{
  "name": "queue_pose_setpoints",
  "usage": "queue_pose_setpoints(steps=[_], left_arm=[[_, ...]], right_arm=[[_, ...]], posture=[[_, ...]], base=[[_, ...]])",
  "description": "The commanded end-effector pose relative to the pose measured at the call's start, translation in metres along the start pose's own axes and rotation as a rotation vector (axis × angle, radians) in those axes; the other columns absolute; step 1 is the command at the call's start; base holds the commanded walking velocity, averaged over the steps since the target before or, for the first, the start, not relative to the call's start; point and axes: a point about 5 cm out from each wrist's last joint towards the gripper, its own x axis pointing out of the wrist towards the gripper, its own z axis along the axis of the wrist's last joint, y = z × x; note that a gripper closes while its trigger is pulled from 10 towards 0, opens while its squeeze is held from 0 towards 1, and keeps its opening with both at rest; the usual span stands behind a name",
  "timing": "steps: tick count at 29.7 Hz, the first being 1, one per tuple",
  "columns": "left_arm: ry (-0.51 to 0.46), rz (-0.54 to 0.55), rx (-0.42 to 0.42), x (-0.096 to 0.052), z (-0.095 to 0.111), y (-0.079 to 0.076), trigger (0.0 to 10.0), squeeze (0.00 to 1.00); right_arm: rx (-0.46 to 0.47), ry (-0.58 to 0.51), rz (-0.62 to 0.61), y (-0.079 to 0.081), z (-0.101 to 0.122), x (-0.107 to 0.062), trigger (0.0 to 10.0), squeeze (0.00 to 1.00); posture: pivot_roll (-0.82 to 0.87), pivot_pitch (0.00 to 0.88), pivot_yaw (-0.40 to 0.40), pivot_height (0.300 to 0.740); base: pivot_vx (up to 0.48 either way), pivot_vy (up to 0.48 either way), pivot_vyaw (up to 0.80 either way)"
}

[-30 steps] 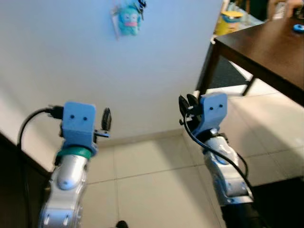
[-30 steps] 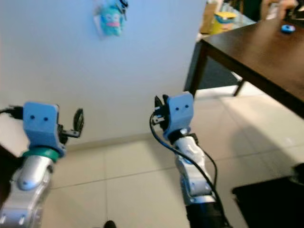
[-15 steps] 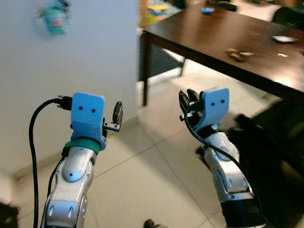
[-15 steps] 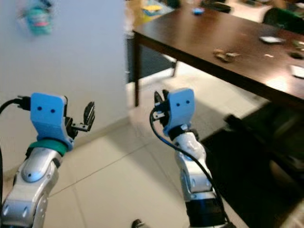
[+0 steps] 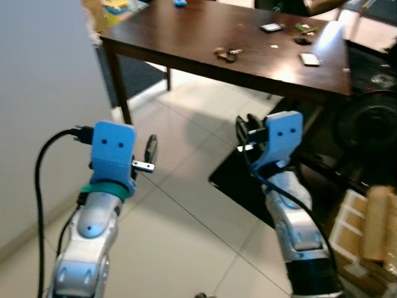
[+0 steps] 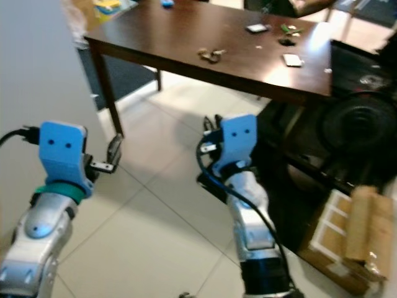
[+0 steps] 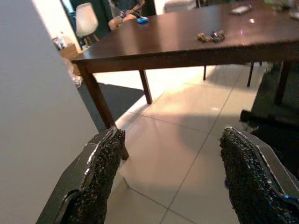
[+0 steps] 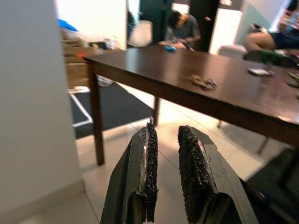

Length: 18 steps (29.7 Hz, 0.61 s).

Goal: Hang keys on a hook

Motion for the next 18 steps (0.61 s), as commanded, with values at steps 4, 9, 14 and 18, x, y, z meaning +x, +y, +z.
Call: queue_pose_setpoints(steps=[4, 9, 14, 18], left_arm=[[0.057, 0.053, 0.086, -0.002, -0.021, 0.009, 10.0, 0.0], [0.081, 0.065, 0.107, -0.004, -0.03, 0.014, 10.0, 0.0], [0.098, 0.07, 0.117, -0.006, -0.037, 0.016, 10.0, 0.0], [0.106, 0.065, 0.121, -0.008, -0.04, 0.013, 10.0, 0.0]], right_arm=[[-0.015, 0.062, 0.039, 0.006, -0.02, -0.006, 10.0, 0.0], [-0.018, 0.097, 0.061, 0.011, -0.031, -0.008, 10.0, 0.0], [-0.017, 0.11, 0.063, 0.01, -0.035, -0.009, 10.0, 0.0], [-0.017, 0.108, 0.061, 0.009, -0.034, -0.008, 10.0, 0.0]], posture=[[-0.05, 0.085, 0.076, 0.74], [-0.04, 0.083, 0.071, 0.74], [-0.04, 0.083, 0.069, 0.74], [-0.04, 0.084, 0.069, 0.74]], base=[[0.458, 0.0, 0.0], [0.458, 0.0, 0.0], [0.456, 0.0, 0.0], [0.453, 0.0, 0.0]])
